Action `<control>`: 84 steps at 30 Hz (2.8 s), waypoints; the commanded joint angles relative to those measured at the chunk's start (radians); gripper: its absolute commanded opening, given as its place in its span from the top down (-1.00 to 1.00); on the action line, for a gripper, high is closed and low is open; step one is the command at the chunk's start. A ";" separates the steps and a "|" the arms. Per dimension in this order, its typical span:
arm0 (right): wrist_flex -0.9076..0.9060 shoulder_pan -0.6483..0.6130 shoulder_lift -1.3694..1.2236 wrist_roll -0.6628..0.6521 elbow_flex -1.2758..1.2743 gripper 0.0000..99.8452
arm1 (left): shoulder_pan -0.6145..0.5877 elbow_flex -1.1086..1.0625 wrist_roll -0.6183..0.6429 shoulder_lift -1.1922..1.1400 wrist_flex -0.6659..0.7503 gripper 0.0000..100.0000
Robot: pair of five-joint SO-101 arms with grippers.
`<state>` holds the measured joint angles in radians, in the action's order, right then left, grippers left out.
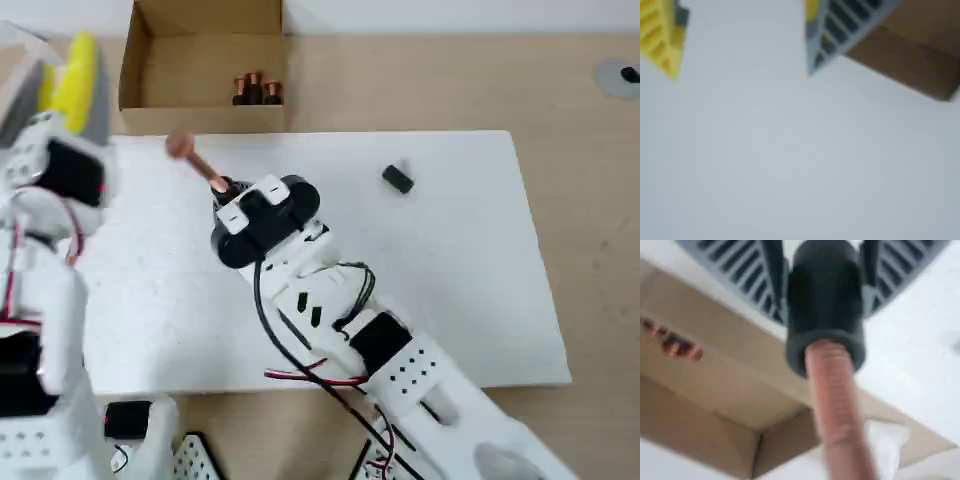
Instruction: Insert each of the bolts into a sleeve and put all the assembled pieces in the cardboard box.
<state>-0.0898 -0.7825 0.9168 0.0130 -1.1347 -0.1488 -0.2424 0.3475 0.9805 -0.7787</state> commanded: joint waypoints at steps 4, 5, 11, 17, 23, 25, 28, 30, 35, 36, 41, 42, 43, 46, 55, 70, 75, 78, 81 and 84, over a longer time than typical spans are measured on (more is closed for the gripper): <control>0.009 -0.010 0.015 -0.028 0.130 0.98 | -0.092 0.055 0.002 0.008 -0.087 0.65; 0.009 -0.010 0.015 -0.025 0.134 0.98 | -0.101 0.057 0.002 0.008 -0.095 0.65; 0.011 0.001 0.015 -0.018 0.162 0.98 | -0.140 0.057 0.002 0.008 -0.098 0.65; 0.011 0.039 0.008 0.172 0.174 0.98 | -0.140 0.057 0.000 0.008 -0.100 0.65; 0.011 0.077 -0.044 0.196 0.200 0.98 | -0.138 0.055 0.000 0.008 -0.100 0.65; 0.011 0.076 -0.059 0.210 0.214 0.98 | -0.133 0.040 0.000 0.008 -0.098 0.65; 0.009 0.076 -0.074 0.258 0.239 0.98 | -0.132 0.014 0.000 0.008 -0.098 0.65; 0.009 0.074 -0.091 0.244 0.251 0.98 | -0.132 0.008 0.000 0.008 -0.098 0.65; 0.014 0.073 -0.122 0.201 0.269 0.98 | -0.132 0.008 -0.002 0.008 -0.098 0.65; 0.014 0.073 -0.125 0.199 0.272 0.98 | -0.132 0.008 -0.002 0.008 -0.098 0.65; 0.015 0.073 -0.131 0.198 0.297 0.98 | -0.132 0.006 -0.002 0.007 -0.098 0.65; 0.015 0.077 -0.143 0.198 0.312 0.98 | -0.132 0.006 -0.002 0.005 -0.098 0.65; 0.011 0.081 -0.166 0.196 0.335 0.98 | -0.132 0.006 -0.002 0.002 -0.098 0.65; -0.035 0.111 -0.312 0.196 0.460 0.98 | -0.137 -0.014 -0.009 -0.001 -0.097 0.65; -0.147 0.249 -1.003 0.196 1.241 0.98 | -0.135 -0.155 -0.262 0.008 -0.098 0.65; -0.203 0.328 -2.215 0.103 2.525 0.88 | -0.141 -0.318 -0.433 0.008 -0.098 0.64; -0.318 0.349 -2.365 0.104 2.692 0.55 | -0.144 -0.321 -0.483 0.005 -0.095 0.64; -0.353 0.349 -2.373 0.104 2.712 0.51 | -0.144 -0.342 -0.486 0.005 -0.084 0.64; -0.394 0.348 -2.367 0.101 2.749 0.50 | -0.150 -0.388 -0.488 0.005 -0.049 0.64; -0.482 0.346 -2.338 0.104 2.796 0.49 | -0.192 -0.400 -0.509 -0.002 -0.035 0.64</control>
<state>-0.5117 -0.4542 -1.4691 0.1235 1.5689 -0.2977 -0.6429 -0.1373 0.9774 -0.8416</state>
